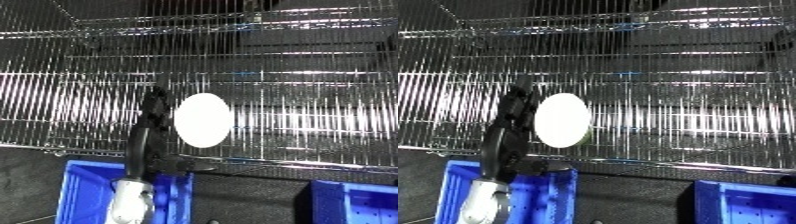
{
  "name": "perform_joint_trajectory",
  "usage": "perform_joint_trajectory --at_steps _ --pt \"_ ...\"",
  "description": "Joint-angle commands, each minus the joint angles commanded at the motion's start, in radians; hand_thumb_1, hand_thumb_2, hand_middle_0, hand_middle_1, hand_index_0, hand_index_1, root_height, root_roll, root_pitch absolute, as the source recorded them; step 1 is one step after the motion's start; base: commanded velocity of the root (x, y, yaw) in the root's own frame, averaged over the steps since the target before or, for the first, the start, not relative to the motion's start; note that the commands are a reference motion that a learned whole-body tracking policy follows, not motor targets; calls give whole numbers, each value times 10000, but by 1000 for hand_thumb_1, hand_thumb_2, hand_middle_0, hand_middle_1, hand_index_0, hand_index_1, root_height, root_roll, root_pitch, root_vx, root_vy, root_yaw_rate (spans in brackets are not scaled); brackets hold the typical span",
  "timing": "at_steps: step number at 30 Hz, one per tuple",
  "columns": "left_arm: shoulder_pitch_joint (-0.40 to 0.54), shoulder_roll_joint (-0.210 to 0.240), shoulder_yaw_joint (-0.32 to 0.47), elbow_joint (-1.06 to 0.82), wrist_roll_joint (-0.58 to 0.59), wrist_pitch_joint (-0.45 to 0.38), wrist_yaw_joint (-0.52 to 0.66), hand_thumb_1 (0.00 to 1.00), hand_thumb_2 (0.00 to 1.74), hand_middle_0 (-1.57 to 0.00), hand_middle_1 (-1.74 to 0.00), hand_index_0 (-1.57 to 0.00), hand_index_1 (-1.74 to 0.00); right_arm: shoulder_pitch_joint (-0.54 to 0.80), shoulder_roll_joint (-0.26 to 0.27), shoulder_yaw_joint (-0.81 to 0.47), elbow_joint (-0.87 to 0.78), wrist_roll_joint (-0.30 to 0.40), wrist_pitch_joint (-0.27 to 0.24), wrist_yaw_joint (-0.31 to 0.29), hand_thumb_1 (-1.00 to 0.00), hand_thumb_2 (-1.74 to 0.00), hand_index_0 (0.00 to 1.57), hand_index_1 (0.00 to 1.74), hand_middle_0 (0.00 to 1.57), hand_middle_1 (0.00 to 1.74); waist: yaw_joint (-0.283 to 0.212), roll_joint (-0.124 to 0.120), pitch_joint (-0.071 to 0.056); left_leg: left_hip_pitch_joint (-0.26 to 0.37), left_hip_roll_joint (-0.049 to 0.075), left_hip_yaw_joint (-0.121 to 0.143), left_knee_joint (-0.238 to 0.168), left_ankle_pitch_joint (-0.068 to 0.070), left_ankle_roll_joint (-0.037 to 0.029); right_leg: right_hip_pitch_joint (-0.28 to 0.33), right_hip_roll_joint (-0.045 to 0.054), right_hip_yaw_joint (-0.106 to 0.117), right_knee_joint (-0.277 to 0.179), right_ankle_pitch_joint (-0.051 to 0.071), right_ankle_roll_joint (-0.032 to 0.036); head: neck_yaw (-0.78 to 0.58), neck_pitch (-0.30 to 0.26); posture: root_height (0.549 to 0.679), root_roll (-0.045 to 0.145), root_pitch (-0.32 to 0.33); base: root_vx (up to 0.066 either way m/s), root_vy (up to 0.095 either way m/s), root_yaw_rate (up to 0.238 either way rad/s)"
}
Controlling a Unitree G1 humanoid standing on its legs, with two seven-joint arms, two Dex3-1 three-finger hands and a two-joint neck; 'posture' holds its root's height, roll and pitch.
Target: Pick up the object and place it into the box
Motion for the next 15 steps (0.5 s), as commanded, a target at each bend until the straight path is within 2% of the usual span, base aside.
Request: perform_joint_trajectory --at_steps 15 --pt "-537 -184 -308 615 76 383 -36 950 1653 -1492 -1653 -1492 -1653 24 -44 140 -633 83 -116 -196 0 0 0 0 0 0 -261 -90 0 -58 74 66 165 -65 -4 -126 90 96 131 -24 -14 -303 27 632 0 115 8 -5 -35"
